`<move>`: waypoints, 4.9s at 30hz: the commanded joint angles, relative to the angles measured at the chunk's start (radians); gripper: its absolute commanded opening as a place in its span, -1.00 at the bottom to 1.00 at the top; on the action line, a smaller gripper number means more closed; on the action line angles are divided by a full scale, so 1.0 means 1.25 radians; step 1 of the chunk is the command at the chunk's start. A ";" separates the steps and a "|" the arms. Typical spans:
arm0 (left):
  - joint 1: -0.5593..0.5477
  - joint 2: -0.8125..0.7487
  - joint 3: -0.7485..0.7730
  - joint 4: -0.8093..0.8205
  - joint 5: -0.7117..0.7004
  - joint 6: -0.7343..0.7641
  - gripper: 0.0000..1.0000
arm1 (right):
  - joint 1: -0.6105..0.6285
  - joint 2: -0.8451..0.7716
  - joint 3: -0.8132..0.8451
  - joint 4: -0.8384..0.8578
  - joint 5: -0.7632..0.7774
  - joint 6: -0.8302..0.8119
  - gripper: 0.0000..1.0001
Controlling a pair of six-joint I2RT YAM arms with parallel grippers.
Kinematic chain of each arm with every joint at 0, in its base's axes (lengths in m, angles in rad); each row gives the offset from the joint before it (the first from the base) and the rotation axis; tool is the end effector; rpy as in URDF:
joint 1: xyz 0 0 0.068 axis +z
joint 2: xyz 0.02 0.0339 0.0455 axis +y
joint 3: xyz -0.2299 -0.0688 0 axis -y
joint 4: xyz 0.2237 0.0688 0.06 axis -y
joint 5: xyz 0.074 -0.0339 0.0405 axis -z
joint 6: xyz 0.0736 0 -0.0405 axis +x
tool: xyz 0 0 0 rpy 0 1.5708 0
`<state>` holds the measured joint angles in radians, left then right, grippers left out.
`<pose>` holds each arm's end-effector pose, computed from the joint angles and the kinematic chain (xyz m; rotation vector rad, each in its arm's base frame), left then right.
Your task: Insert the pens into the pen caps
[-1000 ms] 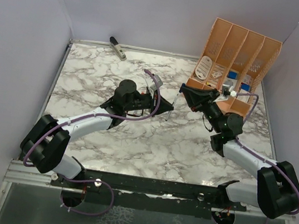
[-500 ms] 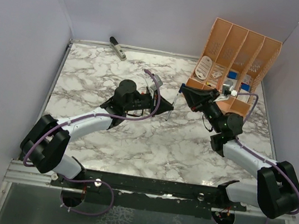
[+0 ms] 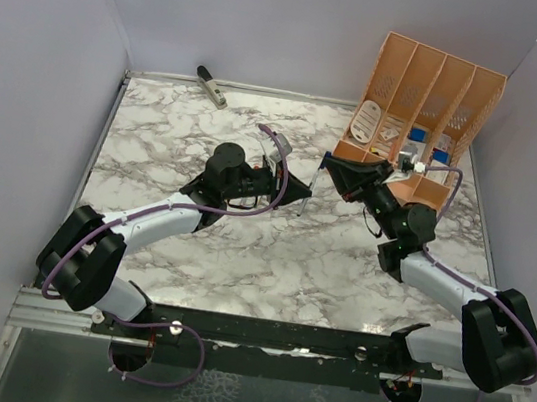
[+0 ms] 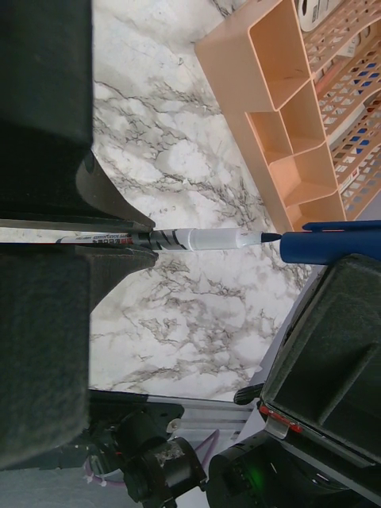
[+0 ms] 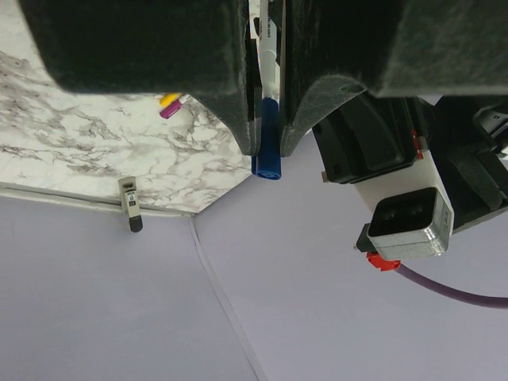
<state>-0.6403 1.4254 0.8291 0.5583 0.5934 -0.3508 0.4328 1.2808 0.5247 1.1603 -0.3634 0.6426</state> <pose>0.2484 -0.2364 0.2599 0.7309 1.5896 -1.2197 0.2518 0.1452 0.2801 -0.2116 1.2577 1.1475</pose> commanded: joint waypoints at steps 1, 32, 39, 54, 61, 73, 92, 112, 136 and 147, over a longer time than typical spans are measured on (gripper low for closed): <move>0.003 0.005 0.006 0.028 -0.013 -0.006 -1.00 | 0.007 -0.006 -0.014 0.014 -0.026 0.003 -0.98; 0.003 -0.004 0.001 0.028 -0.013 -0.005 -1.00 | 0.011 0.017 -0.002 0.031 -0.009 -0.045 -0.97; 0.003 -0.005 -0.001 0.028 -0.018 -0.006 -1.00 | 0.011 0.010 -0.013 0.025 -0.012 -0.040 -0.98; 0.002 0.002 0.011 0.050 -0.028 -0.017 -1.00 | 0.028 0.059 -0.029 0.052 -0.046 -0.012 -0.98; 0.004 -0.012 0.017 0.060 -0.072 -0.017 -1.00 | 0.038 0.064 -0.040 0.021 -0.050 -0.028 -0.98; 0.005 -0.054 0.026 0.105 -0.227 -0.002 -1.00 | 0.074 0.104 -0.037 -0.095 -0.028 -0.090 -0.98; 0.011 -0.105 0.037 0.188 -0.386 0.045 -1.00 | 0.178 0.157 -0.028 -0.220 0.076 -0.169 -0.97; 0.041 -0.008 0.106 -0.167 -0.453 0.072 -1.00 | 0.191 0.052 0.012 -0.398 0.353 -0.200 -0.96; 0.051 0.420 0.339 -0.513 -0.349 -0.007 -0.75 | 0.190 -0.079 0.063 -0.644 0.664 -0.169 -0.84; 0.052 0.462 0.352 -0.508 -0.379 -0.015 -0.42 | 0.190 -0.072 0.063 -0.638 0.662 -0.174 -0.84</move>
<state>-0.5755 1.9755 1.2438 -0.0731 0.1440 -0.3618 0.6682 1.1801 0.5957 0.3588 0.4450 0.4213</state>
